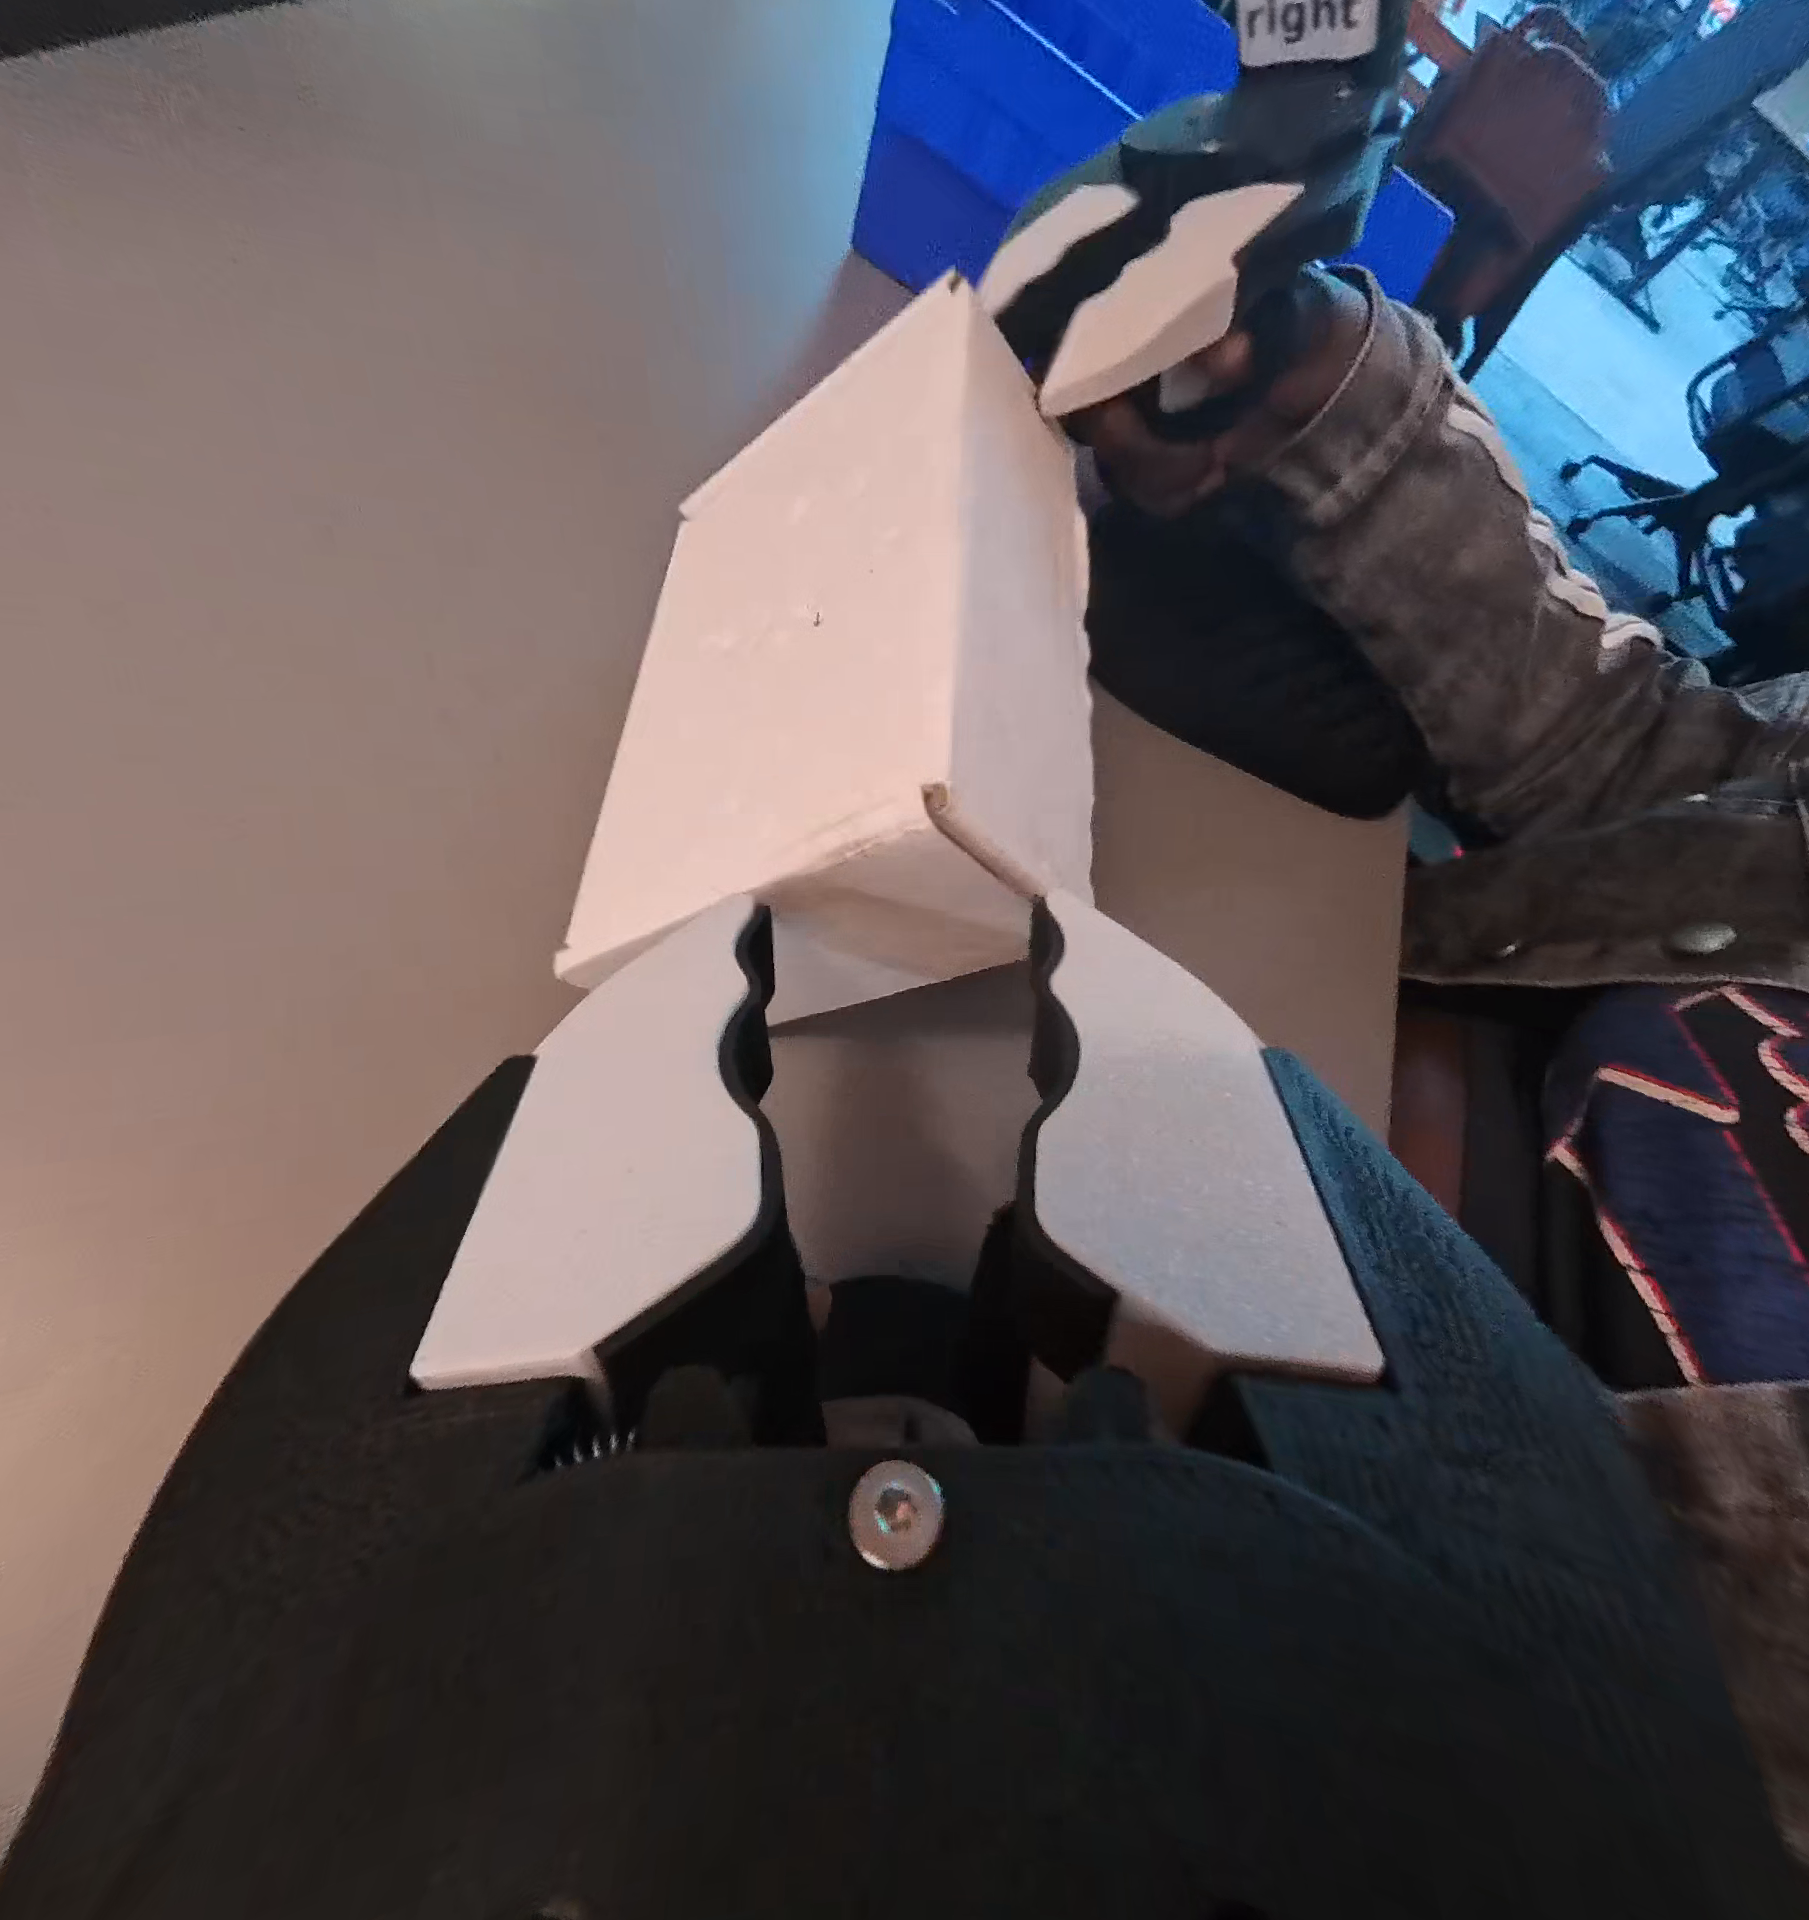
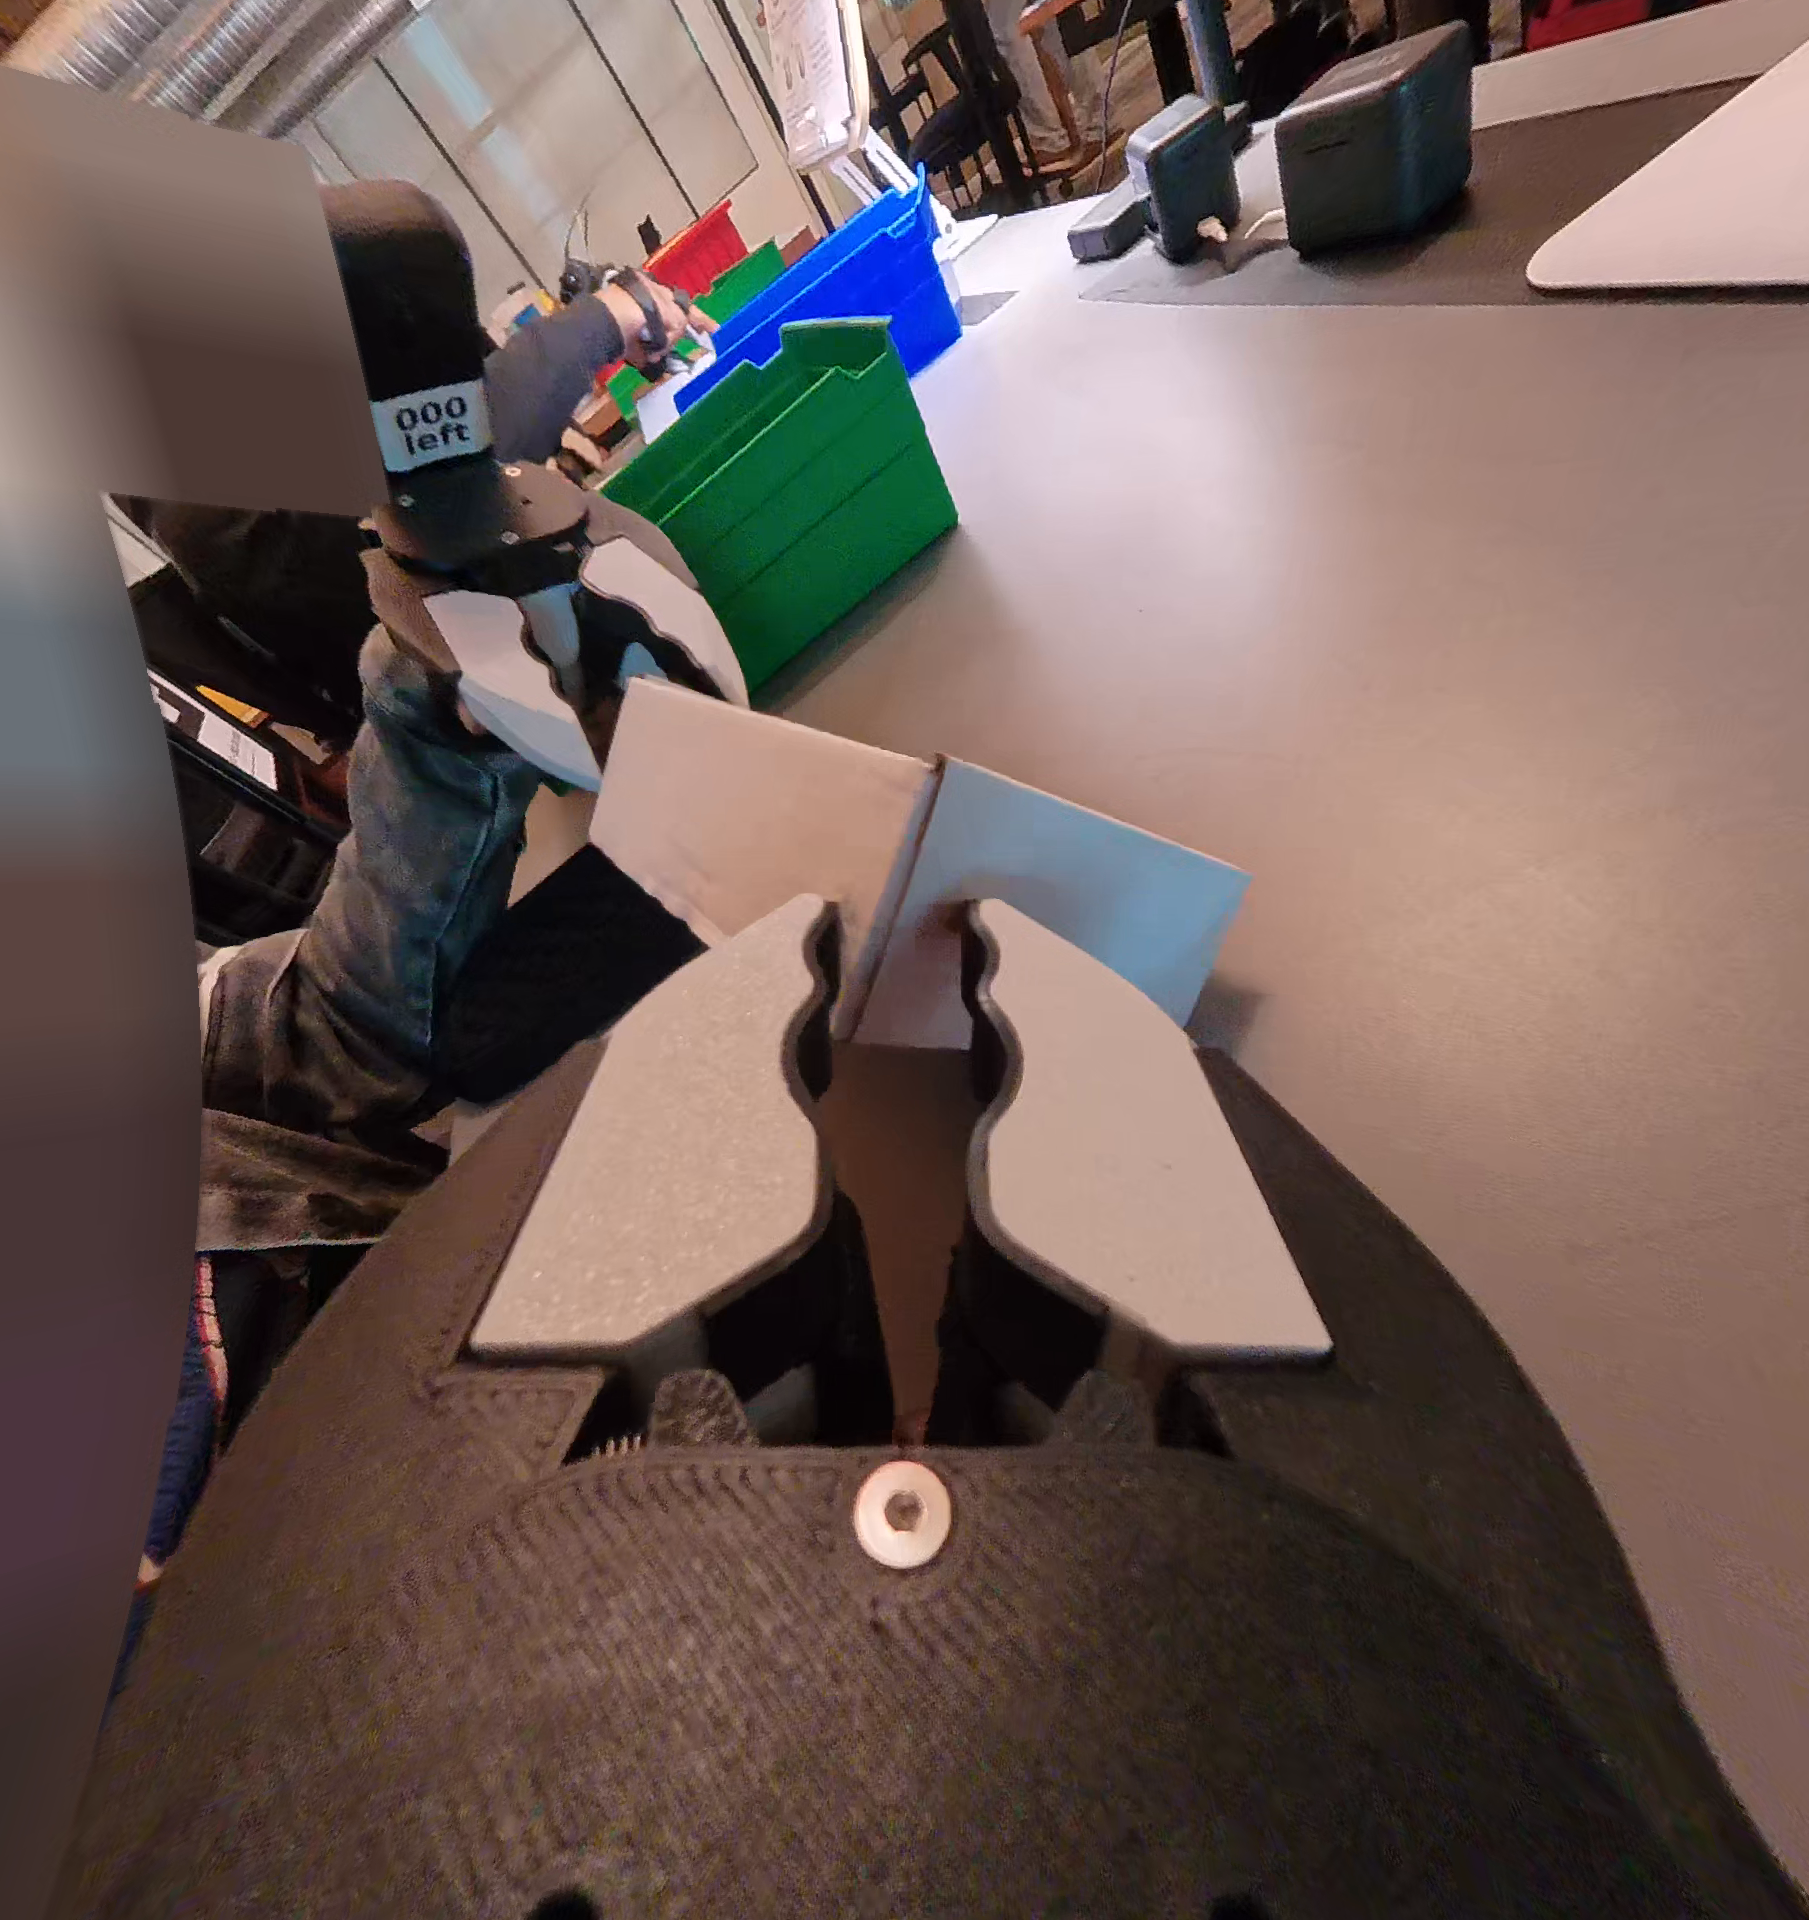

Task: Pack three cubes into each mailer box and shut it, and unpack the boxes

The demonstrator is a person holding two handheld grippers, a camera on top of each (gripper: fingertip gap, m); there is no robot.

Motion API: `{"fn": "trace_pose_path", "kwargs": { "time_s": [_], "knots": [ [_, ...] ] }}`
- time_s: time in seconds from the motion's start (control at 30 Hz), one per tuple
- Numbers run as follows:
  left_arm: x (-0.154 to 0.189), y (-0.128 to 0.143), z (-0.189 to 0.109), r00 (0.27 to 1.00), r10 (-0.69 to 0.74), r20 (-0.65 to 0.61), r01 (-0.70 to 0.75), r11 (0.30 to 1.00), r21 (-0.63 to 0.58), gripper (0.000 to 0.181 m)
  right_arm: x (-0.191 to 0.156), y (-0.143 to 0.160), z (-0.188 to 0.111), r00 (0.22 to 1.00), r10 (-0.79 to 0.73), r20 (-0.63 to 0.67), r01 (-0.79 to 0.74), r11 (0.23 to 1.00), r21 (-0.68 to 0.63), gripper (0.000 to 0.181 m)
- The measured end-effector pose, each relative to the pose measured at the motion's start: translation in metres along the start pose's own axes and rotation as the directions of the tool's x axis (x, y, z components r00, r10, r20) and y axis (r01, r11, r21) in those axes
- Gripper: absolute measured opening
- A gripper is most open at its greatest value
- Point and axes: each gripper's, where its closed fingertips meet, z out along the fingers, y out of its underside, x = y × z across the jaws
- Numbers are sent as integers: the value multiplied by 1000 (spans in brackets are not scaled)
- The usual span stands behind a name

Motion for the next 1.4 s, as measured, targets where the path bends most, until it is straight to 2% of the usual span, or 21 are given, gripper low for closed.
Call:
{"fn": "trace_pose_path", "kwargs": {
  "time_s": [0.17,0.33,0.53,0.6,0.67,0.73,0.8,0.87,1.0,1.03,1.07,1.13,1.17,1.2,1.27,1.33,1.4],
  "knots": [
    [-3,5,8,1000,24,-1,-25,999,-23,48,2,9,-3,998,-63,-25,62,996,-64,22],
    [-9,18,22,998,56,9,-55,995,-84,36,11,24,-4,994,-86,-68,74,984,-162,23],
    [-15,35,34,996,92,17,-88,981,-173,34,17,44,-3,991,-101,-86,74,960,-272,24],
    [-19,43,35,993,114,25,-106,971,-213,30,13,55,-3,993,-103,-55,79,938,-337,24],
    [-28,48,36,987,140,75,-118,963,-242,35,4,71,-3,996,-92,5,86,908,-411,23],
    [-29,46,39,990,114,79,-94,971,-222,40,-12,81,-1,993,-63,103,103,888,-449,16],
    [-25,47,36,994,103,47,-90,970,-227,39,-17,87,-1,990,-70,119,120,865,-486,17],
    [-19,49,31,995,98,2,-95,968,-232,39,-16,83,-5,988,-113,109,152,865,-479,26],
    [-19,44,24,993,118,14,-112,970,-217,49,-7,62,-13,979,-201,25,194,896,-400,52],
    [-21,41,22,991,127,34,-118,972,-203,51,-4,55,-15,970,-244,-8,222,895,-386,72],
    [-23,36,19,989,139,48,-128,976,-174,52,-1,47,-15,954,-295,-50,256,890,-376,102],
    [-28,15,11,978,183,100,-177,982,-64,63,-2,35,-11,893,-439,-100,366,838,-404,142],
    [-32,0,7,964,214,156,-219,976,16,71,1,29,-8,841,-523,-139,419,793,-443,146],
    [-36,-16,0,942,245,229,-275,956,108,82,-1,27,-3,792,-598,-124,472,728,-498,146],
    [-42,-44,-15,877,283,388,-401,877,267,95,-8,29,13,751,-660,-36,510,613,-603,146],
    [-43,-58,-27,824,297,483,-487,807,334,96,-10,26,36,739,-673,12,509,548,-664,146],
    [-49,-63,-32,810,257,527,-488,794,363,96,-8,28,58,740,-668,72,508,486,-711,146]
  ]
}}
